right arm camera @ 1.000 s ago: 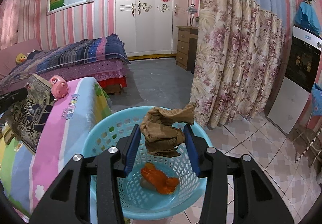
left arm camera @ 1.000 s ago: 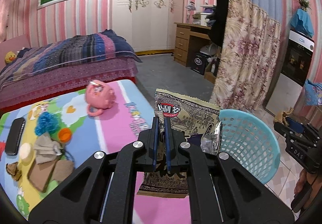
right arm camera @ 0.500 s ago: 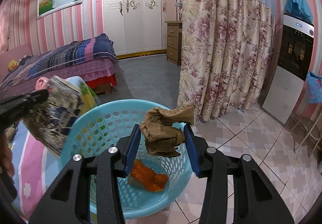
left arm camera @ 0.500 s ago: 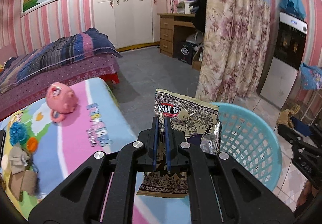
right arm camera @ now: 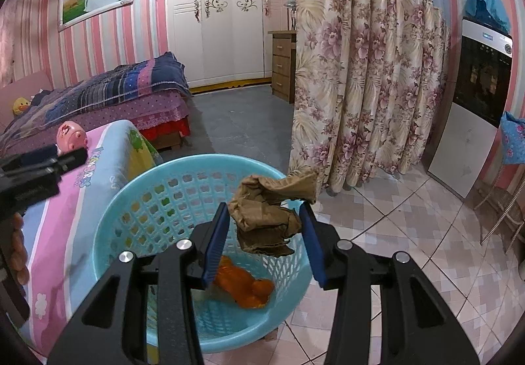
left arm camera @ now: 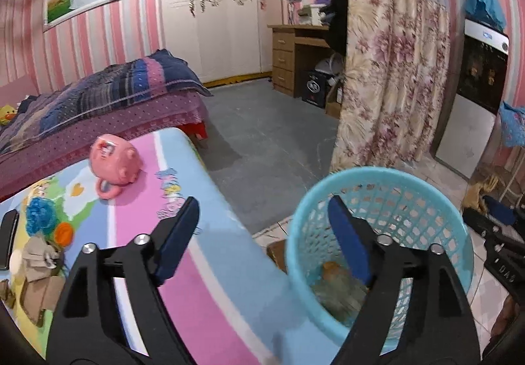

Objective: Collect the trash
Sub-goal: 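Open the left gripper to drop the wrapper into the basket, then open the right gripper to drop the brown cloth into the basket, then move both tools back over the table toward the brown items, then grasp the brown crumpled paper with the left gripper while the right gripper grasps the brown pad, then lift the brown paper and brown pad and carry them over the basket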

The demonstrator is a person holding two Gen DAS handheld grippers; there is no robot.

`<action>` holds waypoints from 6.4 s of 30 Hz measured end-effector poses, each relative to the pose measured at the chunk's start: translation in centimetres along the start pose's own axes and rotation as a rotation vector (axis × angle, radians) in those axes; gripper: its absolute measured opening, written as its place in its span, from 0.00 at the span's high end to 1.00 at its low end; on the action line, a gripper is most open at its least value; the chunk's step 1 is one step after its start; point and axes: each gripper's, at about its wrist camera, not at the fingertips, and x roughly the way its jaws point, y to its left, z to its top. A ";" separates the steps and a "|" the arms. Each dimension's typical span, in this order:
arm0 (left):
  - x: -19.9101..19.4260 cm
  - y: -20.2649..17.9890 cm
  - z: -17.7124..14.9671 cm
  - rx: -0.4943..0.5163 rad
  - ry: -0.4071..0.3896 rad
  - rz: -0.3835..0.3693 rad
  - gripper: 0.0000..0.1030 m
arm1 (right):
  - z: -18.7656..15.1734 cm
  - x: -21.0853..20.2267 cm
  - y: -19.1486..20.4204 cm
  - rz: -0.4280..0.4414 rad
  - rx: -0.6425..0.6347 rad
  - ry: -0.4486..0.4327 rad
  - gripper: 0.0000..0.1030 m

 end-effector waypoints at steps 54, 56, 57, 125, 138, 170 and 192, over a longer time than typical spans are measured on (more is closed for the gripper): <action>-18.8 32.9 -10.2 -0.335 -0.033 0.461 0.05 | 1.7 -6.6 31.0 0.309 -0.275 -0.101 0.08; -19.0 33.9 -10.9 -0.349 -0.029 0.478 0.05 | 1.2 -6.6 32.3 0.321 -0.294 -0.093 0.08; -18.9 34.3 -11.1 -0.351 -0.022 0.483 0.05 | 0.9 -6.5 32.9 0.330 -0.303 -0.087 0.08; -12.9 37.0 -13.0 -0.333 0.129 0.397 0.56 | -5.6 -0.4 42.3 0.461 -0.474 0.148 0.49; -13.5 36.3 -11.9 -0.340 0.098 0.392 0.56 | -3.1 -1.1 38.0 0.415 -0.395 0.083 0.49; -13.4 32.3 -9.1 -0.332 0.053 0.356 0.56 | -1.2 -2.9 34.1 0.389 -0.342 0.024 0.50; -11.4 24.4 -7.0 -0.294 0.022 0.245 0.56 | 1.5 -4.8 22.2 0.290 -0.253 -0.055 0.50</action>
